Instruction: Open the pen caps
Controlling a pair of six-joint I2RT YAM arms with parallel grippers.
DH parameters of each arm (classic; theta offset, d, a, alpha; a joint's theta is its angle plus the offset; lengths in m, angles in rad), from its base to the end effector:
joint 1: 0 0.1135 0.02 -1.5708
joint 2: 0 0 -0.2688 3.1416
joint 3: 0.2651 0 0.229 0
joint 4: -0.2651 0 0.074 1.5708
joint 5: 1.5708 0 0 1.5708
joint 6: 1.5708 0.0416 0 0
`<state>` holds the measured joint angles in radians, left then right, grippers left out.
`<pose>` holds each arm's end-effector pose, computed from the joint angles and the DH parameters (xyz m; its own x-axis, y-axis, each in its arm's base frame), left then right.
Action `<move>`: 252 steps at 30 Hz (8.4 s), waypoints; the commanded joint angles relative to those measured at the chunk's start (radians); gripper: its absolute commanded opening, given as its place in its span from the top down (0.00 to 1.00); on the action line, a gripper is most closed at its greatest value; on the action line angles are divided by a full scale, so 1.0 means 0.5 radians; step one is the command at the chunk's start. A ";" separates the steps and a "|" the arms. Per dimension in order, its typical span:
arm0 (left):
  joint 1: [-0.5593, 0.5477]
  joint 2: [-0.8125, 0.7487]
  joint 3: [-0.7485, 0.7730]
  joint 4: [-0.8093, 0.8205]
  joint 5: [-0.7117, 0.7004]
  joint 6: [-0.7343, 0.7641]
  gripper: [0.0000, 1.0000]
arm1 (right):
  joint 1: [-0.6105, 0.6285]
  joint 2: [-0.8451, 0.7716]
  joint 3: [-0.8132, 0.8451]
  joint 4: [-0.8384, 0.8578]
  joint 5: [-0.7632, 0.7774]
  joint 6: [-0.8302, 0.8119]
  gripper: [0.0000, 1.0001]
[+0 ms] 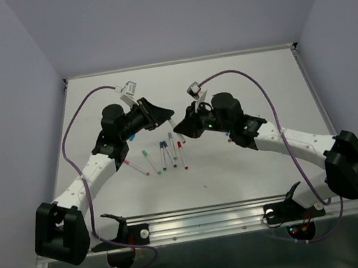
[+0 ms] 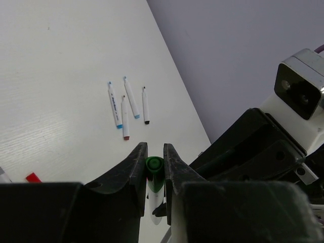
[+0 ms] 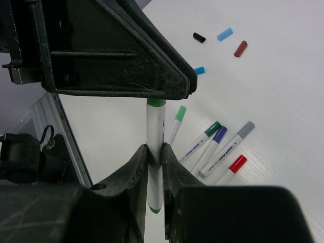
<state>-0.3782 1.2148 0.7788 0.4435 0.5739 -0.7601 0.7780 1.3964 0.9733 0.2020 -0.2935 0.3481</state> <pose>0.2341 -0.1173 0.3273 -0.5562 -0.4016 -0.7276 0.5952 0.4184 -0.6860 0.2128 0.2265 0.3172 -0.4446 0.0203 -0.8955 -0.7673 0.5072 0.3925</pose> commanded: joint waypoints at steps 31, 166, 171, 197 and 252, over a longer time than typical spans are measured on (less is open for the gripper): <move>0.536 0.154 0.315 -0.003 -0.090 0.051 1.00 | 0.128 -0.148 -0.254 -0.002 0.039 0.010 0.75; 0.511 0.154 0.332 -1.166 -1.298 0.538 0.01 | 0.346 1.100 0.937 -1.622 1.517 0.470 0.00; 0.511 0.144 0.311 -1.145 -1.271 0.542 0.01 | 0.383 1.201 0.974 -1.628 1.492 0.473 0.00; 0.511 0.144 0.323 -1.160 -1.298 0.535 0.01 | 0.401 1.331 0.707 -1.423 1.170 0.586 0.63; 0.011 0.068 0.084 0.006 0.135 0.219 0.33 | -0.028 -0.081 -0.045 0.102 0.017 0.215 0.99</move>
<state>-0.3656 1.2472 0.8112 0.3744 0.6178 -0.6426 0.7738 1.3834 0.9485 0.1680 -0.2359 0.4484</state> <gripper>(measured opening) 0.702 0.168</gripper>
